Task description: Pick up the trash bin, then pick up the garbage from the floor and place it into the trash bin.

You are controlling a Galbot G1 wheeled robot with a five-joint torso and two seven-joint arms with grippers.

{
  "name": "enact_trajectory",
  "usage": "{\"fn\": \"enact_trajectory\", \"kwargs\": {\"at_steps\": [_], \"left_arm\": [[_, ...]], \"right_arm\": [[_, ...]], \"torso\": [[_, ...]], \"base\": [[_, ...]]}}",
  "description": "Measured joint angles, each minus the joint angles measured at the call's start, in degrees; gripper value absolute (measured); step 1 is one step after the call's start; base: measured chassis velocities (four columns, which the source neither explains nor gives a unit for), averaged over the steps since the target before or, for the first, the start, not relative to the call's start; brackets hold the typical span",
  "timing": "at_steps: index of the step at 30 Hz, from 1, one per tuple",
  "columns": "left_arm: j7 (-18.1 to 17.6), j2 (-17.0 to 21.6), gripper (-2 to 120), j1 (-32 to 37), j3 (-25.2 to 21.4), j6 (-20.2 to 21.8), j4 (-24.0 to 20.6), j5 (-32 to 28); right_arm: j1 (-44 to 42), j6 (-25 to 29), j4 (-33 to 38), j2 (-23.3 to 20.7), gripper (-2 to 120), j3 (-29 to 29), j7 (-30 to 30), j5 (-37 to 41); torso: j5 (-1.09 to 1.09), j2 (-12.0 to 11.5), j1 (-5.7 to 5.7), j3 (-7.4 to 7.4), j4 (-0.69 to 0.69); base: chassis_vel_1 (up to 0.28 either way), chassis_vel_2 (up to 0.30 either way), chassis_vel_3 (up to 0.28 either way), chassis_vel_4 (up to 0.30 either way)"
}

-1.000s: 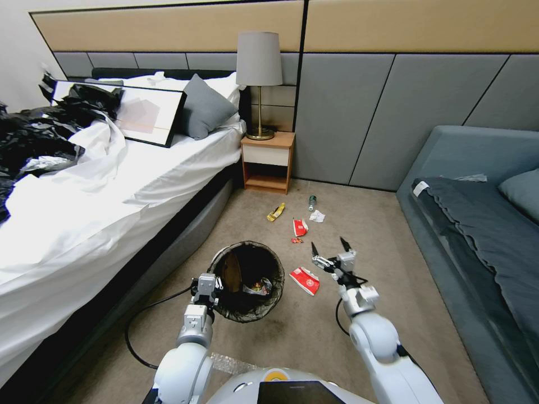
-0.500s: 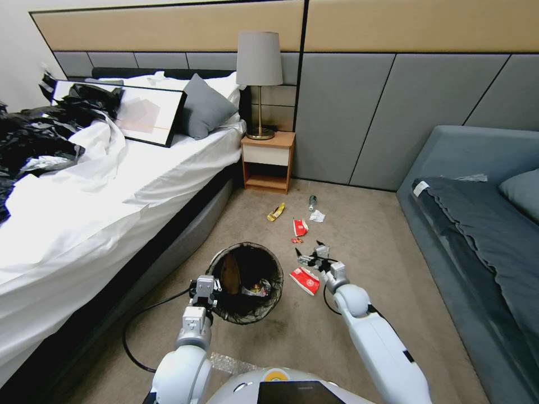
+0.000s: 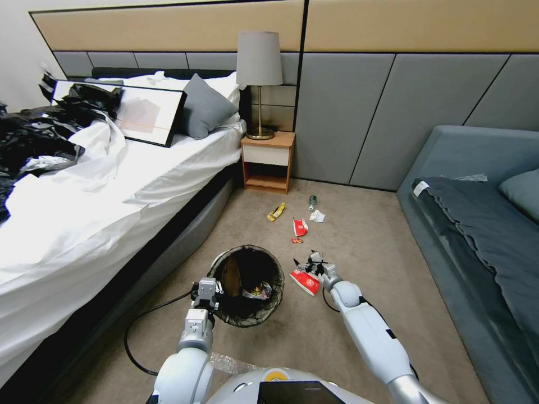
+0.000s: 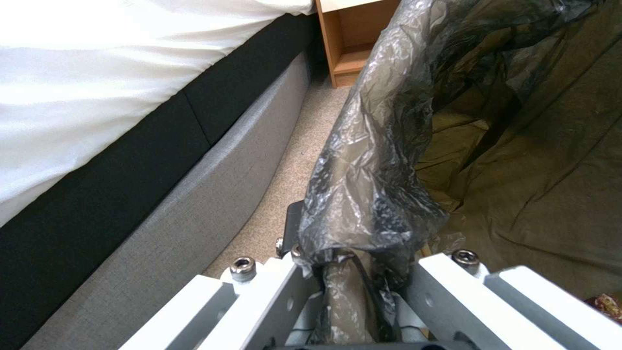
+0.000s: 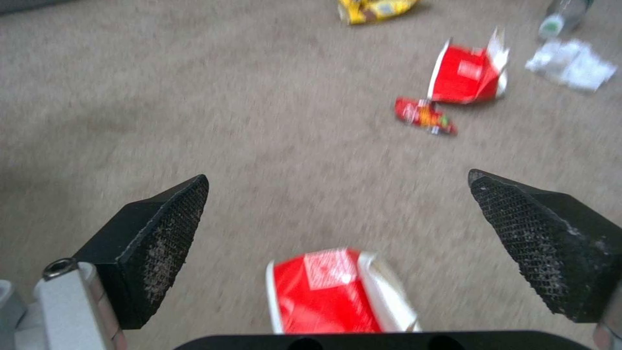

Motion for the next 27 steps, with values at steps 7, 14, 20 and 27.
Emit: {"fn": "enact_trajectory", "kwargs": {"at_steps": [7, 14, 20, 27], "left_arm": [[0.0, 0.1, 2, -0.2, 0.0, -0.1, 0.0, 0.0], [0.0, 0.1, 2, -0.4, 0.2, -0.1, 0.0, -0.1], [0.0, 0.2, 2, -0.2, 0.1, -0.2, -0.1, -0.1], [0.0, 0.1, 2, 0.2, -0.1, -0.4, -0.3, -0.1]], "right_arm": [[-2.3, -2.6, 1.7, 0.1, 100, -0.1, 1.5, 1.8], [-3.2, -2.3, 0.9, 0.0, 100, 0.4, 1.3, 1.6], [-1.9, -0.4, -3.3, 0.1, 100, 0.9, 0.5, 0.7], [0.6, 2.9, -10.3, 0.6, 100, 1.4, 0.2, -0.5]], "torso": [[0.0, 0.0, 0.0, 0.0, 0.0], [0.0, 0.0, -0.01, 0.0, -0.01], [0.0, 0.0, -0.01, 0.0, 0.0], [0.0, 0.0, -0.01, 0.0, 0.0]], "base": [[0.0, 0.0, 0.0, 0.0], [0.0, 0.0, 0.0, 0.0], [0.0, 0.0, 0.0, 0.0], [0.0, 0.0, 0.0, 0.0]]}}
